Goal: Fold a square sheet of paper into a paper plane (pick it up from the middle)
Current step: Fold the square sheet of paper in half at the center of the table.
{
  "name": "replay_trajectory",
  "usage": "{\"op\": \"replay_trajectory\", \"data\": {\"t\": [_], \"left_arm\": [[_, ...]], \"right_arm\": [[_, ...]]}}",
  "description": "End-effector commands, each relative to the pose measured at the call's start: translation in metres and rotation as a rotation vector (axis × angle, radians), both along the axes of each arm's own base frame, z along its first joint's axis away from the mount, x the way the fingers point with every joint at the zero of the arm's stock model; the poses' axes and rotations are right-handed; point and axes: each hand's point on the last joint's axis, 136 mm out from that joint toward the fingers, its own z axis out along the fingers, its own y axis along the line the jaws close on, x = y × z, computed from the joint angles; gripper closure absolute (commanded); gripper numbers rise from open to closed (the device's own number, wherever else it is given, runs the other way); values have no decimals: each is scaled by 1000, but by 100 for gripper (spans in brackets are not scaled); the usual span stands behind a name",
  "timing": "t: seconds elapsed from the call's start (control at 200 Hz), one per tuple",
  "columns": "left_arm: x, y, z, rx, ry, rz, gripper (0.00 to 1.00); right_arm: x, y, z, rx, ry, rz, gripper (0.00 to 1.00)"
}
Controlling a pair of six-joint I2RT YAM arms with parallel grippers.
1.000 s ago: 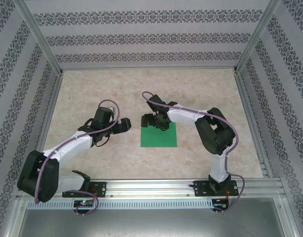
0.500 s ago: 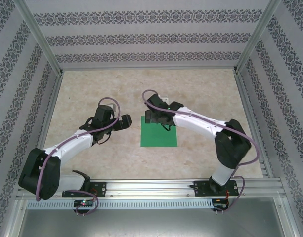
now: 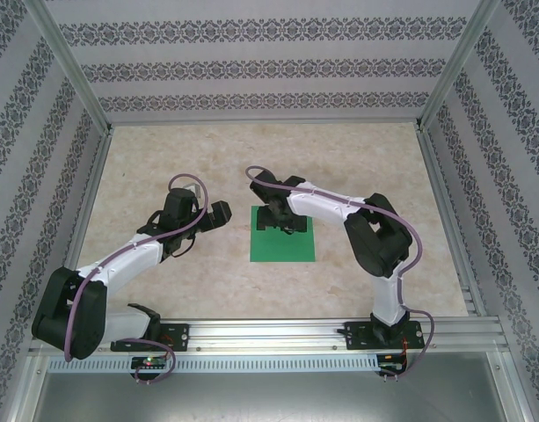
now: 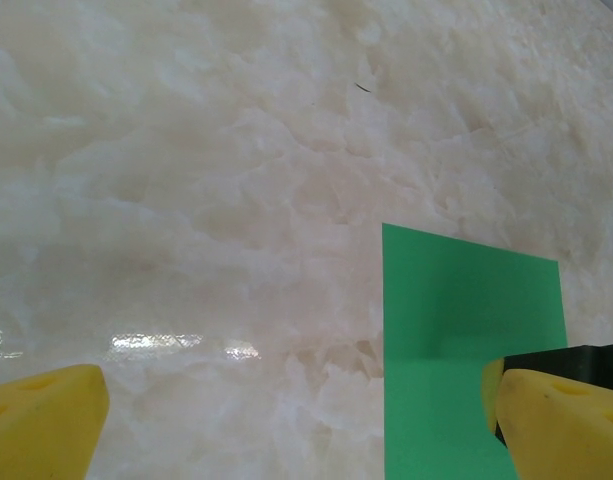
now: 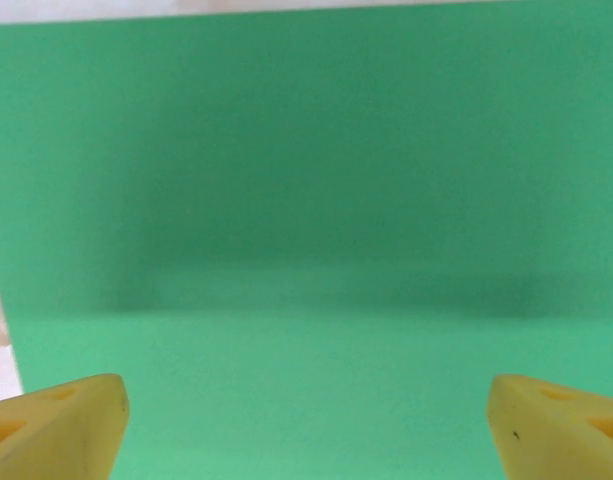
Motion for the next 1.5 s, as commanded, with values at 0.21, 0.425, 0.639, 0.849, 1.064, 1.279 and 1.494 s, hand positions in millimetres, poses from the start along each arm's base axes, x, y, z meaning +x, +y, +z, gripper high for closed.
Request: {"op": "replay_trajectory", "data": {"t": [0.21,0.425,0.639,0.849,1.064,1.279,1.494], "left_arm": [[-2,-3,6,2,-30,-59,0],[-3,-8,5,-12,-26,-82,0],[-5,-7,3,-13,-19,-84,0],[-5,-9,3,-15,-18,-92,0],[-5,-11,4,-20,-17,-99,0],[-5,-12,4,-24,-9,-104,0],[-5,-13,6,-25,-6,-109,0]], "right_arm": [[-5,-1,-8,-10,71,-7,4],[-9,4,-23,-9,117,16,3],[-21,-7,-49,-76,184,9,2],[-31,-11,-68,-82,219,15,7],[-32,-1,-72,-7,225,25,15],[-20,10,-46,43,162,58,19],[-7,14,-8,22,93,98,2]]}}
